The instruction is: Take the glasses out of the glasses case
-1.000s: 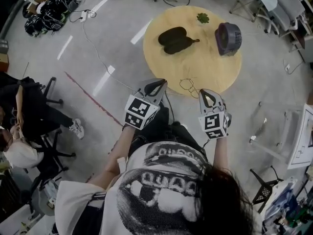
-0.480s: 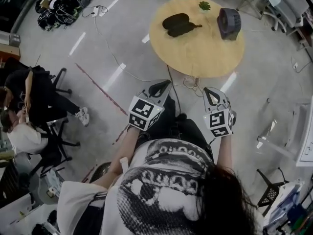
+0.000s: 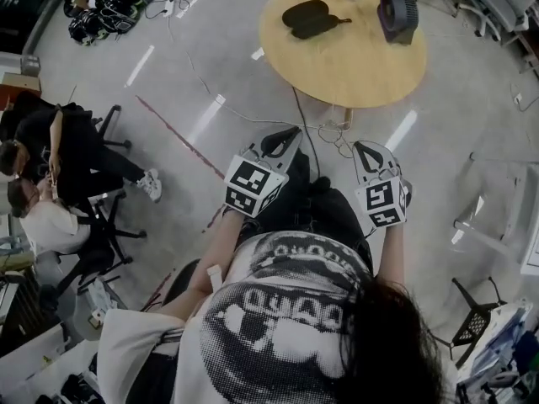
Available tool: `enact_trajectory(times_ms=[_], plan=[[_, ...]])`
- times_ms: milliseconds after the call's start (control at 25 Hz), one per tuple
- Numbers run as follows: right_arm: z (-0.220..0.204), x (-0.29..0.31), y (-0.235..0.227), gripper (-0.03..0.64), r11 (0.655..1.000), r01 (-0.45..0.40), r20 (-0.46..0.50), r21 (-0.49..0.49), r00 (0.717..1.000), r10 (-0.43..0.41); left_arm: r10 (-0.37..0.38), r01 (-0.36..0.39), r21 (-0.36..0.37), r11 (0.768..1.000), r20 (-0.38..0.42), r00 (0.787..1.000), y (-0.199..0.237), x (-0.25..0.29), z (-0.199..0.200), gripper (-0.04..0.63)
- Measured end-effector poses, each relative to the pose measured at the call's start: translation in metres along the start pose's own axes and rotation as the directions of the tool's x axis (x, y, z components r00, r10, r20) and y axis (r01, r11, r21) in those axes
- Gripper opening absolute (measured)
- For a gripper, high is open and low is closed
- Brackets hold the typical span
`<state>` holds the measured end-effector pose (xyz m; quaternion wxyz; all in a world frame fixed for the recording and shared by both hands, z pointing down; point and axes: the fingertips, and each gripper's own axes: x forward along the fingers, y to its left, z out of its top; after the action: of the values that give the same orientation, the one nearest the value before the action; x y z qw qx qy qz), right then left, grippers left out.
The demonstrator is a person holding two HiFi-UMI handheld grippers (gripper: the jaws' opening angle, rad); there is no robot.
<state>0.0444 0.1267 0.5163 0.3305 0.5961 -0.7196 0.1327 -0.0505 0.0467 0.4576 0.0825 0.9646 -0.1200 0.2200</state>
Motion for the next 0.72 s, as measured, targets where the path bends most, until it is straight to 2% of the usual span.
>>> enact_trajectory(times_ms=[200, 720], plan=[[-0.005, 0.000, 0.010, 0.000, 1.000, -0.028, -0.009, 0.000, 1.000, 0.028, -0.005, 0.005, 0.000, 1.000, -0.012, 1.000, -0.006, -0.004, -0.006, 0.021], [-0.008, -0.002, 0.009, 0.000, 0.999, -0.040, -0.021, -0.025, 0.999, 0.040, -0.008, 0.008, 0.000, 1.000, 0.001, 1.000, -0.013, -0.004, -0.004, 0.021]])
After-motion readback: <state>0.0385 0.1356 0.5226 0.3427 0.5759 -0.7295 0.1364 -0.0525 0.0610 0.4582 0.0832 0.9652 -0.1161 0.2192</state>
